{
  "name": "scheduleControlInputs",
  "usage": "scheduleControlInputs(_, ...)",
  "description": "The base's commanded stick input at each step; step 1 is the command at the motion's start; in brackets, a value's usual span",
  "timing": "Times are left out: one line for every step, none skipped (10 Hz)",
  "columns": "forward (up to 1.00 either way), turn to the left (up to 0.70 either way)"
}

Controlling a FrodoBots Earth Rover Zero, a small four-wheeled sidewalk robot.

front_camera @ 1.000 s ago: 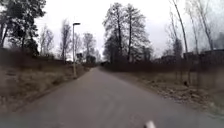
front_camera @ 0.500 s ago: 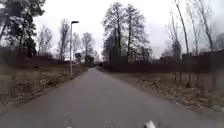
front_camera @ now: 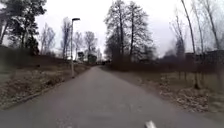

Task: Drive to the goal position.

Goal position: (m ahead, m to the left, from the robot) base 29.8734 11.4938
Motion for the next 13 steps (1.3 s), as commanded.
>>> scheduleControlInputs(0.70, 0.00)
scheduleControlInputs(0.70, 0.00)
scheduleControlInputs(0.70, 0.00)
scheduleControlInputs(0.70, 0.00)
scheduleControlInputs(0.70, 0.00)
scheduleControlInputs(0.70, 0.00)
scheduleControlInputs(0.70, -0.04)
scheduleControlInputs(0.70, -0.18)
scheduleControlInputs(0.70, -0.31)
scheduleControlInputs(0.70, -0.33)
scheduleControlInputs(0.70, -0.34)
scheduleControlInputs(0.70, -0.35)
scheduleControlInputs(0.70, -0.30)
